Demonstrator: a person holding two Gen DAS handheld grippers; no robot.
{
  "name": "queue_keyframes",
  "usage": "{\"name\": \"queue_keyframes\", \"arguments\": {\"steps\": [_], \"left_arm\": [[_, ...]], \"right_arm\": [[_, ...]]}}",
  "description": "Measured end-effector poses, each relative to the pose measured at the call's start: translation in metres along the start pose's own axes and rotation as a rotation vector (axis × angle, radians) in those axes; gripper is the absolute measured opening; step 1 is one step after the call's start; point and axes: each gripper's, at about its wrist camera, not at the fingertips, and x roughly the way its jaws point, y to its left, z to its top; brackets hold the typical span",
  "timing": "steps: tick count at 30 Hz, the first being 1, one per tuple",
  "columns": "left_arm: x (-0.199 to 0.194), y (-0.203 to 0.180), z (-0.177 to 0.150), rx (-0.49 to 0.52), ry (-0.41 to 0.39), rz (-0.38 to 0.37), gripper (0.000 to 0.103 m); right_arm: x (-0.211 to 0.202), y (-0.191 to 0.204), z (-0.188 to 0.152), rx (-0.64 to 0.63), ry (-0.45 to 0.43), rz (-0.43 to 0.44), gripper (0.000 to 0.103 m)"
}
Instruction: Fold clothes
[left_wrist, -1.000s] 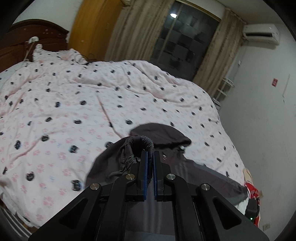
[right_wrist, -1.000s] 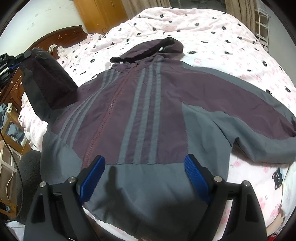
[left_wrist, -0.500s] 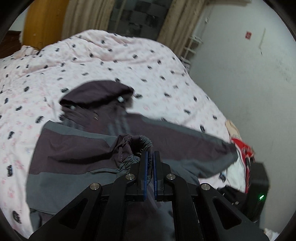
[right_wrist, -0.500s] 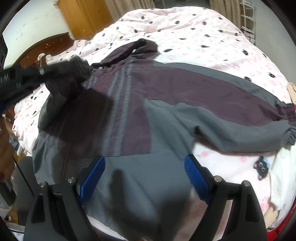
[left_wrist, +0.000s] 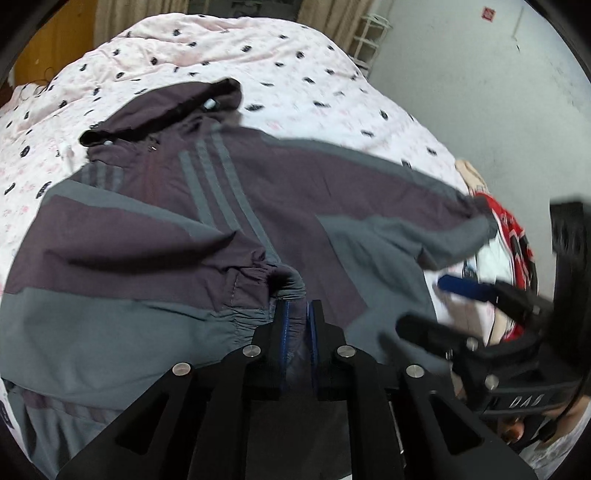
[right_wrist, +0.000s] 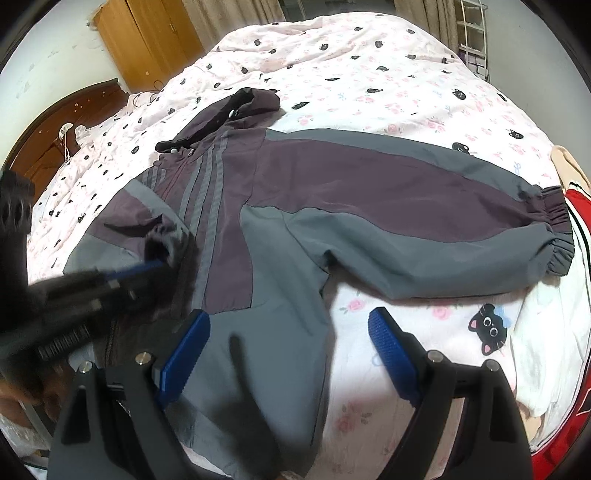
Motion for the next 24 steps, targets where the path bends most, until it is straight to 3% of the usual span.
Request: {"name": "queue_keyframes", "arguments": {"steps": [2, 5, 11, 15, 17, 19, 20, 24], "left_arm": [[-0.003, -0.006, -0.005, 0.024, -0.006, -0.012, 0.028], [-0.018, -0.011, -0.010, 0.055, -0.028, -0.003, 0.034], [-0.083, 0.006, -0.016, 0.057, -0.140, -0.046, 0.052], [-0.124, 0.044, -0.015, -0.007, -0.241, 0.045, 0.053], [-0.131, 0.069, -0.014, -0.031, -0.276, 0.187, 0.053], [-0.125, 0.098, -0.013, -0.074, -0.236, 0.357, 0.053], [-0.121, 0.109, -0.015, -0.091, -0.218, 0.403, 0.053], [-0.100, 0.142, -0.020, -0.138, -0.143, 0.507, 0.053]], "right_arm": [[0.001, 0.002, 0.002, -0.004, -0.003, -0.004, 0.089], [-0.002, 0.003, 0.002, -0.005, -0.009, -0.001, 0.089], [-0.005, 0.008, 0.008, -0.035, -0.025, -0.004, 0.089], [-0.008, 0.024, 0.018, -0.080, -0.052, 0.022, 0.089], [-0.009, 0.038, 0.025, -0.122, -0.071, 0.035, 0.089], [-0.007, 0.059, 0.030, -0.178, -0.089, 0.042, 0.089], [-0.006, 0.071, 0.032, -0.210, -0.097, 0.043, 0.089], [0.000, 0.120, 0.039, -0.339, -0.131, 0.048, 0.088]]}}
